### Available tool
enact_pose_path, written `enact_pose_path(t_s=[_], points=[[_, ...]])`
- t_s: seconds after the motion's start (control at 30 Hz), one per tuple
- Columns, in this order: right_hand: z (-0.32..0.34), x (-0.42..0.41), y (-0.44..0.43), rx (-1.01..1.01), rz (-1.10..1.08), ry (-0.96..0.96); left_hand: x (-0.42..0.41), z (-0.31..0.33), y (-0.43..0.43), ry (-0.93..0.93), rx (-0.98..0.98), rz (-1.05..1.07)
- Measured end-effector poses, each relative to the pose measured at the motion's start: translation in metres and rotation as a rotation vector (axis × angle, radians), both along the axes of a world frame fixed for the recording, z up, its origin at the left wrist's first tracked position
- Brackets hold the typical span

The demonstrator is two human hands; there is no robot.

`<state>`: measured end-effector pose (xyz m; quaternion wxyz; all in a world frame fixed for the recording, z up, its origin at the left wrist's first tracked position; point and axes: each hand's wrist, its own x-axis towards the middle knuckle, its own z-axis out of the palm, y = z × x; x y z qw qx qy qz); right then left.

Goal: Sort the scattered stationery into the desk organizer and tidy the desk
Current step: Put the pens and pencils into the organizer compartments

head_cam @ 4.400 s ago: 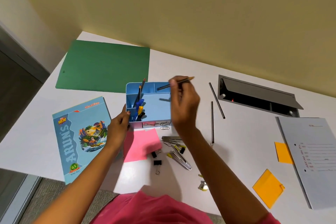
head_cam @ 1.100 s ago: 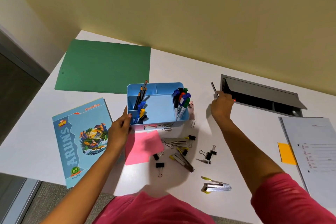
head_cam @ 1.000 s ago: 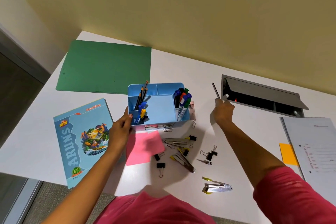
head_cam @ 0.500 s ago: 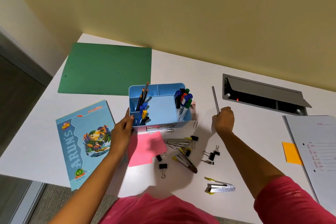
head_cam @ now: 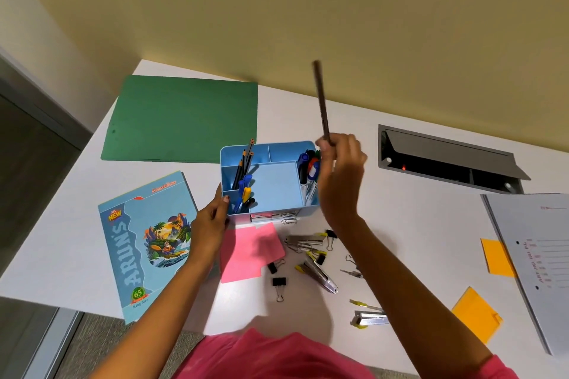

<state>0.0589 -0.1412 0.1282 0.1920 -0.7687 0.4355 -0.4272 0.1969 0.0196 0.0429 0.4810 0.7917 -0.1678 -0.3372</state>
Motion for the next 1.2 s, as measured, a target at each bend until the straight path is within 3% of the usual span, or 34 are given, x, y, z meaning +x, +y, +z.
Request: enact_pose_path(t_s=[0.13,0.27,0.6,0.8,0.97,1.1,1.2], points=[[0.018,0.028,0.032,0.081,0.304,-0.158,0.001,0.000,0.000,0.002,0.012,0.014],[0.010,0.053,0.041,0.191,0.389,0.092,0.000,0.003,0.000,-0.016,0.023,0.015],[-0.011,0.069,0.044,0.130,0.352,0.248,0.000,-0.001,0.000,-0.024,0.009,0.013],[-0.008,0.068,0.045,0.156,0.365,0.237,0.001,-0.003,-0.001,-0.045,0.013,0.002],[-0.005,0.055,0.048,0.159,0.326,0.162,0.001,-0.006,0.000,-0.021,0.013,0.009],[-0.009,0.029,0.051,-0.033,0.264,0.024,0.002,-0.006,0.000,-0.010,0.001,-0.001],[-0.017,0.006,0.049,0.074,0.143,-0.006,0.001,-0.004,-0.001,-0.029,-0.001,-0.004]])
